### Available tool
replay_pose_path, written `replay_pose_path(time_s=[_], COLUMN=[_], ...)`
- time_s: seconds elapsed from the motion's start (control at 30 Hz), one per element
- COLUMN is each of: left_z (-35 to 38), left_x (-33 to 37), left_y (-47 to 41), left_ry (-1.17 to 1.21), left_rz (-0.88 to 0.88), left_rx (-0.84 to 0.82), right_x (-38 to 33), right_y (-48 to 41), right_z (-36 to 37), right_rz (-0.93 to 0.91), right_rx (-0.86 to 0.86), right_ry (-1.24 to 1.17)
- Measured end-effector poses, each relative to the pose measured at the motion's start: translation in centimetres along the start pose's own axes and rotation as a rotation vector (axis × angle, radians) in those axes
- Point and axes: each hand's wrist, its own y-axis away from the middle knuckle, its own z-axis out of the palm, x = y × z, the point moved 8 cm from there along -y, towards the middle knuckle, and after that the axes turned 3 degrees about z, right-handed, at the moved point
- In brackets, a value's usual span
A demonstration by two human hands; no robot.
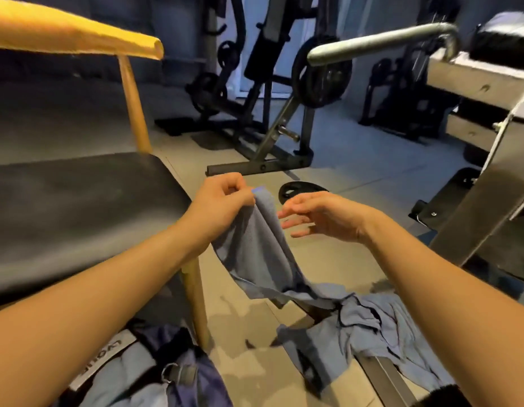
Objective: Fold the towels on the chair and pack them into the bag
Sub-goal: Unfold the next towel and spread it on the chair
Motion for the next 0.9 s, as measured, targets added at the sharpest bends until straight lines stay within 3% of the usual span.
replay_pose_path(time_s=[0.2,0.4,0.5,0.7,0.8,0.9], left_z=[-4.9,-12.4,-16.6,-19.8,-20.6,-21.4], left_x=[2.4,2.8,1.8,-0.8,-0.9,-0.9], left_y=[1.2,3.7,5.7,10.2,11.3,11.7], left_ry=[0.062,-0.057,-0.098,0.136,0.172,0.089], left_rz=[-0.075,-0.068,-0.145,-0.620,-0.652,-0.646], left_rx=[0.024,0.179,0.255,-0.072,-0.116,-0.107], right_x=[-3.2,-6.8,-9.4,-13.6,-14.5,-14.9], right_y=[-1.7,-1.9,-2.0,-1.5,-0.9,-0.9], right_z=[7.2,10.0,13.7,22.2,25.7,26.8], right_rz=[-0.080,-0.155,-0.211,-0.362,-0.403,-0.442], right_rx=[-0.144,-0.143,-0.203,-0.295,-0.384,-0.347], right_ry=[0.249,0.134,0.149,0.326,0.364,0.420])
